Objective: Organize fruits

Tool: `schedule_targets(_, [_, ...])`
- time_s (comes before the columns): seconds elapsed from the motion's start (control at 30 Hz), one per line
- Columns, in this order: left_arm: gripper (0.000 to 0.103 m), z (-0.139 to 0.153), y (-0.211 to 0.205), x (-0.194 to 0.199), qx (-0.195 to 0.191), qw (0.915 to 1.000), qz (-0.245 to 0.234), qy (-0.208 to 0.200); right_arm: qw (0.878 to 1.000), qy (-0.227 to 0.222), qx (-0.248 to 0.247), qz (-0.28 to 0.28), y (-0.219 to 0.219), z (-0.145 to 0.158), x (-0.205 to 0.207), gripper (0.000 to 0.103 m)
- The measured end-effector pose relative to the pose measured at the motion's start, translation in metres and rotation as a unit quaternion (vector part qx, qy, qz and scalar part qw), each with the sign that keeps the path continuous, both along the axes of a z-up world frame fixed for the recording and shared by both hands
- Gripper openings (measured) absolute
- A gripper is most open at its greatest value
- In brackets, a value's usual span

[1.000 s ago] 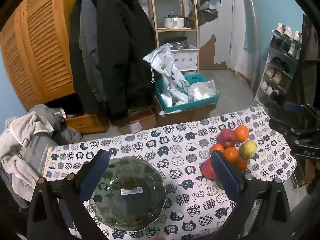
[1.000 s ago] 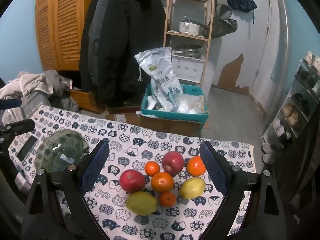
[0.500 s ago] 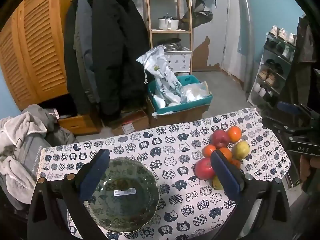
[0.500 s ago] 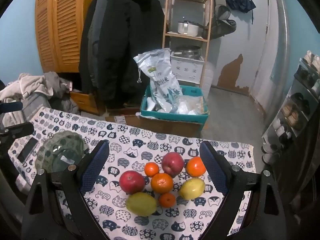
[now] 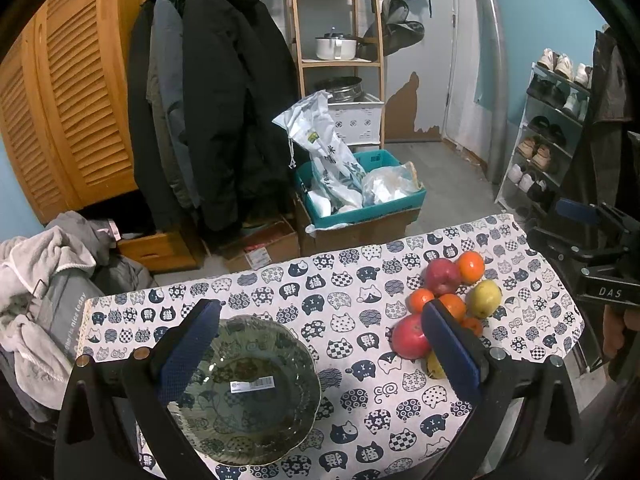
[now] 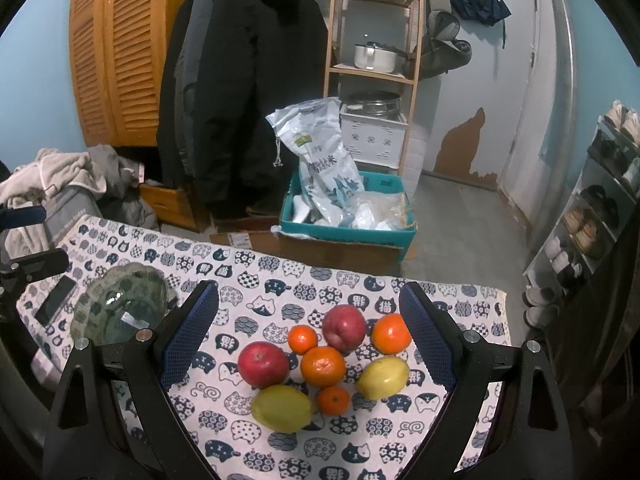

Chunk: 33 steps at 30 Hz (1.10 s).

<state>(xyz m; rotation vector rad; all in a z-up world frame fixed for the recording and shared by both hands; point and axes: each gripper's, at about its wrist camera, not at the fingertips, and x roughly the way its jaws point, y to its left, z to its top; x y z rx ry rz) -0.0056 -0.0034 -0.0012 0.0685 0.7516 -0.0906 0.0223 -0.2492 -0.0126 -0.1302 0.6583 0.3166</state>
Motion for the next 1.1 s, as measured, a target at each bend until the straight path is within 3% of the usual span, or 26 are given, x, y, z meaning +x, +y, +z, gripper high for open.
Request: schedule_targets(1.1, [0.102, -0.0008, -0.0014, -0.0002, -0.002, 1.0, -0.004, 0.006, 1.0, 0.003, 0.001, 0.0, 0.0019, -0.0005, -0.0011, 0.09])
